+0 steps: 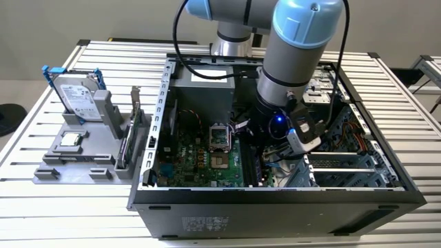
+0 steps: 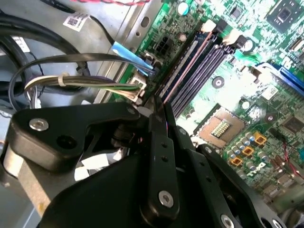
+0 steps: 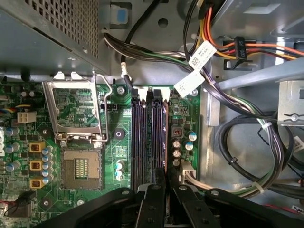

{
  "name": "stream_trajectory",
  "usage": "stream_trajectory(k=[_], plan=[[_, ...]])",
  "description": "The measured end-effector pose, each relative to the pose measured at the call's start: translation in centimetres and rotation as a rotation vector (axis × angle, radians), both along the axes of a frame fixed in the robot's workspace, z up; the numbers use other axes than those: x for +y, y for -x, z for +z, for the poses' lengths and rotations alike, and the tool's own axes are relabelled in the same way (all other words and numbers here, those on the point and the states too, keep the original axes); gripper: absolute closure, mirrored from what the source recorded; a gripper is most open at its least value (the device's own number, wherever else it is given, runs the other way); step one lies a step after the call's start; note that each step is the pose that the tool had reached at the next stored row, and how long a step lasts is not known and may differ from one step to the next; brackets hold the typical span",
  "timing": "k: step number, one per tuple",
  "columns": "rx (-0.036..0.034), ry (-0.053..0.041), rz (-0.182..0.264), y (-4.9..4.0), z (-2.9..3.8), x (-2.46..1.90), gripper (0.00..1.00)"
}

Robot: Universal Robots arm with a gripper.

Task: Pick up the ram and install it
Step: 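Press down the ram until it locks into place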

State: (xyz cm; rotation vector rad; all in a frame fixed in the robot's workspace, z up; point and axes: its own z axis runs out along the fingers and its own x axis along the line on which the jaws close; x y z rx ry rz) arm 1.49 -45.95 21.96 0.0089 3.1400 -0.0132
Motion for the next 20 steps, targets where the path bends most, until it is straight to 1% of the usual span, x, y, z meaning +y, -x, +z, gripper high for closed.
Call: stream_trajectory(k=[7,14,20], plan=[[0.0003,0.0003,-0.006,-0.06,-0.02,-0.02,1.0],[0.0003,0.0005,-0.009,-0.06,-0.2,-0.01,1.0],[0.0002,0.0001,-0.021,-0.1,-0.24,-0.01,1.0]])
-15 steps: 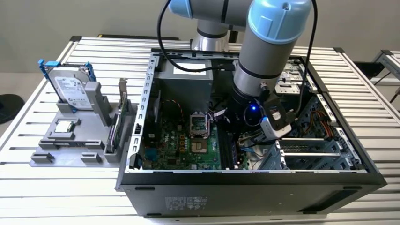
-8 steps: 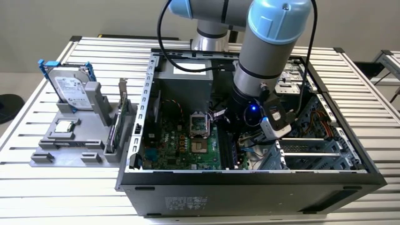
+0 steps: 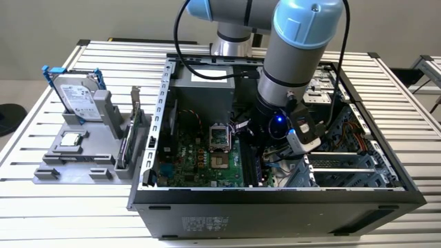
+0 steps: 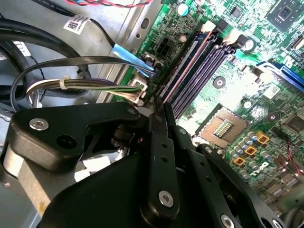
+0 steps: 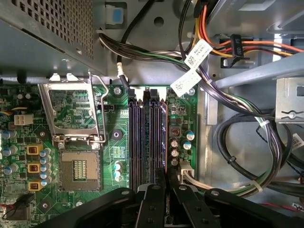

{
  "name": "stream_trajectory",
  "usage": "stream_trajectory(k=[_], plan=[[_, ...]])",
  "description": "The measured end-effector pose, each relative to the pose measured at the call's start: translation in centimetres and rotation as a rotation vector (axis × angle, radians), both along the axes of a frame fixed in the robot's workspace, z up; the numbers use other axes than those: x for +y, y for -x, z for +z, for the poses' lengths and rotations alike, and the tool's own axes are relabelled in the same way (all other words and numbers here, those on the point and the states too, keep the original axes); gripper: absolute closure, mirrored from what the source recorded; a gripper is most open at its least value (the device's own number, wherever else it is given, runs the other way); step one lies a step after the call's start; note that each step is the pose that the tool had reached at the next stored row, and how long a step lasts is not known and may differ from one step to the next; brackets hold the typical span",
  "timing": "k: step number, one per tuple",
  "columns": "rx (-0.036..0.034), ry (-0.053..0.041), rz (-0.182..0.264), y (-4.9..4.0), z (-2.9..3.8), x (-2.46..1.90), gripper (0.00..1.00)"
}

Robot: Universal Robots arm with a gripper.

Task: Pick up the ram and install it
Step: 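Press down the ram until it locks into place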

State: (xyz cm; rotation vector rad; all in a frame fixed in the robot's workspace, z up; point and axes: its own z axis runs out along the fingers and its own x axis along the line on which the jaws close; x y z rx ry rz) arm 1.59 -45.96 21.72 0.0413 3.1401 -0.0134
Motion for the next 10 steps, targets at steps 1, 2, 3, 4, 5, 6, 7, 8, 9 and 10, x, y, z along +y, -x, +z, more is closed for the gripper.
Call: stream_trajectory(k=[1,2,3,4,5,6,7,8,9,10], plan=[[0.0,0.0,0.0,0.0,0.0,0.0,1.0],[0.0,0.0,0.0,0.0,0.0,0.0,1.0],[0.0,0.0,0.0,0.0,0.0,0.0,1.0],[0.0,0.0,0.0,0.0,0.0,0.0,1.0],[0.0,0.0,0.0,0.0,0.0,0.0,1.0],[0.0,0.0,0.0,0.0,0.0,0.0,1.0],[0.0,0.0,0.0,0.0,0.0,0.0,1.0],[0.0,0.0,0.0,0.0,0.0,0.0,1.0],[0.0,0.0,0.0,0.0,0.0,0.0,1.0],[0.0,0.0,0.0,0.0,0.0,0.0,1.0]])
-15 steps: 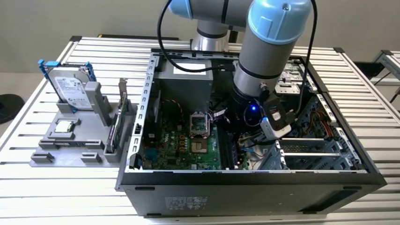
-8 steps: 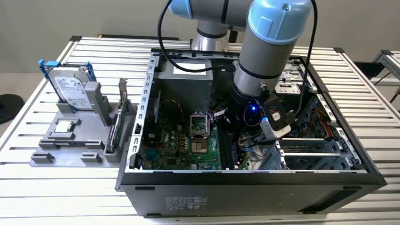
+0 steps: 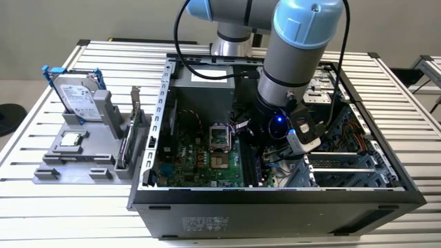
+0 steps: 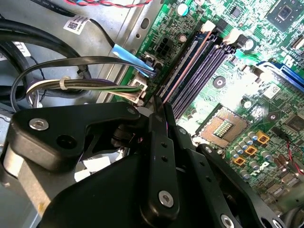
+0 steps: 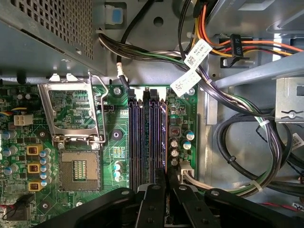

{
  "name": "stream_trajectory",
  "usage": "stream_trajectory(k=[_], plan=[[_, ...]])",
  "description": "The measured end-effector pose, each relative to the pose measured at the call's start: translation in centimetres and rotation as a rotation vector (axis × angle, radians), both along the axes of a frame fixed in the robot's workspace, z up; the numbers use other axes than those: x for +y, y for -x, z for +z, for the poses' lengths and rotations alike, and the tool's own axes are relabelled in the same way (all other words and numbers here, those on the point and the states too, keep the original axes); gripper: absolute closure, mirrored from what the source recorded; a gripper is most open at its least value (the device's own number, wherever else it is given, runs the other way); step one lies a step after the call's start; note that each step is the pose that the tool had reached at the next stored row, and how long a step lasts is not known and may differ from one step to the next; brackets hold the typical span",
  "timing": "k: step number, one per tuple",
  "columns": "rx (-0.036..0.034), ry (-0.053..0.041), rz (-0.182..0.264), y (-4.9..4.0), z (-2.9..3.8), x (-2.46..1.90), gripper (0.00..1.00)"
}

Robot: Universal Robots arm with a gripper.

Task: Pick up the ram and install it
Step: 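Press down the ram until it locks into place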

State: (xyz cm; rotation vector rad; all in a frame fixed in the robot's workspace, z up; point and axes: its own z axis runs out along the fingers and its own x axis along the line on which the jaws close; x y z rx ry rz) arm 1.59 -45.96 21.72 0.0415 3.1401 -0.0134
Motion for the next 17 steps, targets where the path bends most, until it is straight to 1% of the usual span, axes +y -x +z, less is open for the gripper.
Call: stream_trajectory(k=[2,5,10,12,14,15,17], plan=[[0.0,-0.0003,0.0,0.0,0.0,0.0,1.0],[0.0001,-0.0033,-0.001,-0.04,0.01,-0.01,1.0],[0.0,-0.004,-0.002,-0.09,0.0,0.0,1.0],[-0.0011,-0.0041,-0.003,-0.1,0.0,-0.01,1.0],[-0.0037,-0.0042,-0.004,-0.1,0.0,-0.01,1.0],[-0.0061,-0.0042,-0.004,-0.09,0.0,-0.01,1.0],[-0.0162,-0.004,-0.005,-0.08,0.01,-0.01,1.0]])
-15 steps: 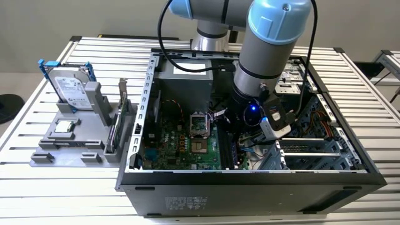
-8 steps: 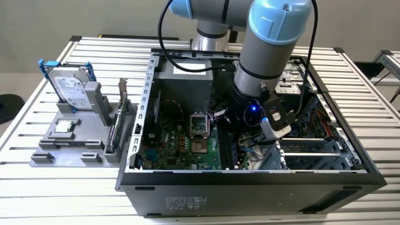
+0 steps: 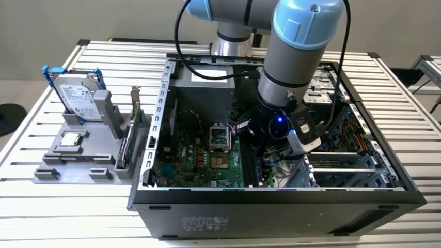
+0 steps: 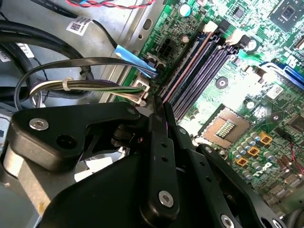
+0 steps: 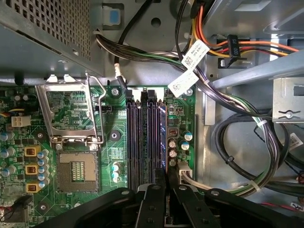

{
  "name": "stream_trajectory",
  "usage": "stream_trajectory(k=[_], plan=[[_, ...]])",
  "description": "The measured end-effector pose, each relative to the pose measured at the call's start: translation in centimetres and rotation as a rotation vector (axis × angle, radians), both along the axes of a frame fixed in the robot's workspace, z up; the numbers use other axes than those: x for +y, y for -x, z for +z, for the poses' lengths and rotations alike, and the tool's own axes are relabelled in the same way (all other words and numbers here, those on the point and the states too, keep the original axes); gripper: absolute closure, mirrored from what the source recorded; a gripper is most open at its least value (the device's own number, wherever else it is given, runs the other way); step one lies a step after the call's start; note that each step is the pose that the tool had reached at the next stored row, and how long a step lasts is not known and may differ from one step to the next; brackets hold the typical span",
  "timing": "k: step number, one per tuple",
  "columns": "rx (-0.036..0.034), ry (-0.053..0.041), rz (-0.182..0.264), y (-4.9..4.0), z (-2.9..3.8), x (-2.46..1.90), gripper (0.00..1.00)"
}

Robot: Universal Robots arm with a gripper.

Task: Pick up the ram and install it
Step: 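Press down the ram until it locks into place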

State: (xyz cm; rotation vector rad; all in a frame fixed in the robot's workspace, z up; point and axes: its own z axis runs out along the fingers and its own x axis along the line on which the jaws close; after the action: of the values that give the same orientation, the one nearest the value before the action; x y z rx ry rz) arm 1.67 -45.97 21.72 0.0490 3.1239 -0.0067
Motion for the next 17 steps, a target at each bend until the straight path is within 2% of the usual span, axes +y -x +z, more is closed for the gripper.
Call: stream_trajectory(k=[2,4,9,13,17], plan=[[-0.0107,-0.0001,-0.001,-0.01,-0.01,0.0,1.0],[-0.0153,-0.0004,-0.001,-0.02,-0.01,0.01,1.0],[-0.0156,-0.001,-0.001,0.01,0.09,-0.02,1.0],[-0.0155,-0.0022,-0.001,0.05,0.53,-0.09,1.0],[-0.0151,-0.0023,-0.001,0.06,0.56,-0.09,1.0]])
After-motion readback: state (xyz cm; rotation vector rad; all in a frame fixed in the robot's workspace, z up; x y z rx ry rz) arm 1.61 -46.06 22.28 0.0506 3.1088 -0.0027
